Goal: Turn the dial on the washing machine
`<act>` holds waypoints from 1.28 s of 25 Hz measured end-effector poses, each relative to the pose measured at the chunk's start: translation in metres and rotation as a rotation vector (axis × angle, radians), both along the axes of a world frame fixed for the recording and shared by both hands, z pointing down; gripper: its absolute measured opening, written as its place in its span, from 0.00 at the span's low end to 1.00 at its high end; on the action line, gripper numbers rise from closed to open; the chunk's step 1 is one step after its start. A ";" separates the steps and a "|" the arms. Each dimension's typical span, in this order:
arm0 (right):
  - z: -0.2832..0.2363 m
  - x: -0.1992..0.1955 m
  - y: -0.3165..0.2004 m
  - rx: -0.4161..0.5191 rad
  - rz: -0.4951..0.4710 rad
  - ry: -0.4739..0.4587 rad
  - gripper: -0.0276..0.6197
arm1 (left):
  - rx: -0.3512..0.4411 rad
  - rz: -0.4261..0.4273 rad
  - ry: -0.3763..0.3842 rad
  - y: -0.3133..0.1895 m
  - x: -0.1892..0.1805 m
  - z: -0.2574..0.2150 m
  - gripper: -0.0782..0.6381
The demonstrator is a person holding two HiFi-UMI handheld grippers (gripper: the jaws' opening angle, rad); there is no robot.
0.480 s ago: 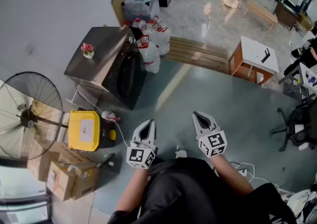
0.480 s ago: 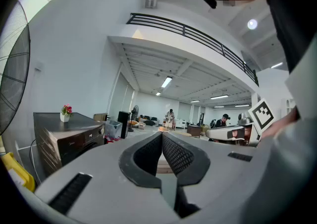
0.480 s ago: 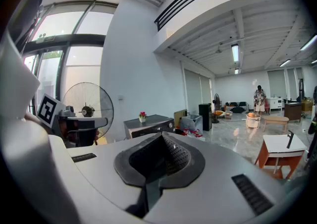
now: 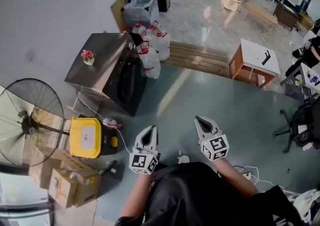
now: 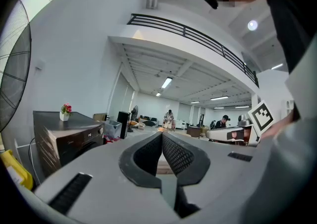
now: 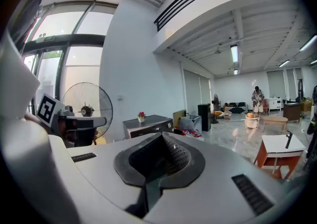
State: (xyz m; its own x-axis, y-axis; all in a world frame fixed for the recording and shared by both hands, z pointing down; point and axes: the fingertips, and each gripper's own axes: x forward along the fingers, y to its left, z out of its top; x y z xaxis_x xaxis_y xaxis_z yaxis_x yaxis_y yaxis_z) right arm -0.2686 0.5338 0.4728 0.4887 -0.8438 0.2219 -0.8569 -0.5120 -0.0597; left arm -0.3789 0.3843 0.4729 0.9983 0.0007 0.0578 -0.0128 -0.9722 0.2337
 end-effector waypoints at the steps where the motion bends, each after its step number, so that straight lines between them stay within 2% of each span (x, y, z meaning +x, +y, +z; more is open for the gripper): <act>1: -0.001 0.000 0.002 0.001 0.003 -0.002 0.04 | 0.000 -0.001 0.001 0.002 0.000 0.000 0.11; 5: -0.004 0.006 0.010 0.021 0.024 -0.002 0.04 | 0.019 0.003 -0.004 0.009 0.001 0.000 0.11; 10: -0.005 0.009 0.011 0.029 -0.003 -0.004 0.05 | 0.032 0.023 -0.022 0.012 0.009 0.000 0.12; 11: -0.005 0.011 0.012 0.032 -0.005 -0.003 0.10 | 0.027 0.025 -0.030 0.012 0.011 0.001 0.12; 12: -0.004 0.012 0.013 0.032 -0.005 -0.009 0.19 | 0.022 0.028 -0.039 0.012 0.013 0.003 0.16; 13: 0.000 0.013 0.014 0.026 -0.008 -0.022 0.27 | 0.020 0.029 -0.046 0.013 0.014 0.005 0.26; 14: 0.004 0.013 0.016 0.015 -0.012 -0.036 0.32 | 0.021 0.028 -0.049 0.014 0.016 0.006 0.32; 16: 0.011 0.015 0.019 -0.006 -0.026 -0.058 0.36 | 0.021 0.019 -0.048 0.017 0.019 0.007 0.36; 25: 0.024 0.022 0.027 -0.006 -0.037 -0.089 0.36 | 0.017 0.013 -0.072 0.031 0.025 0.015 0.37; 29: 0.021 0.035 0.020 0.034 -0.039 -0.087 0.36 | 0.024 0.015 -0.079 0.028 0.041 0.017 0.37; 32: 0.024 0.047 0.009 0.025 -0.041 -0.103 0.36 | 0.014 0.015 -0.072 0.020 0.058 0.016 0.37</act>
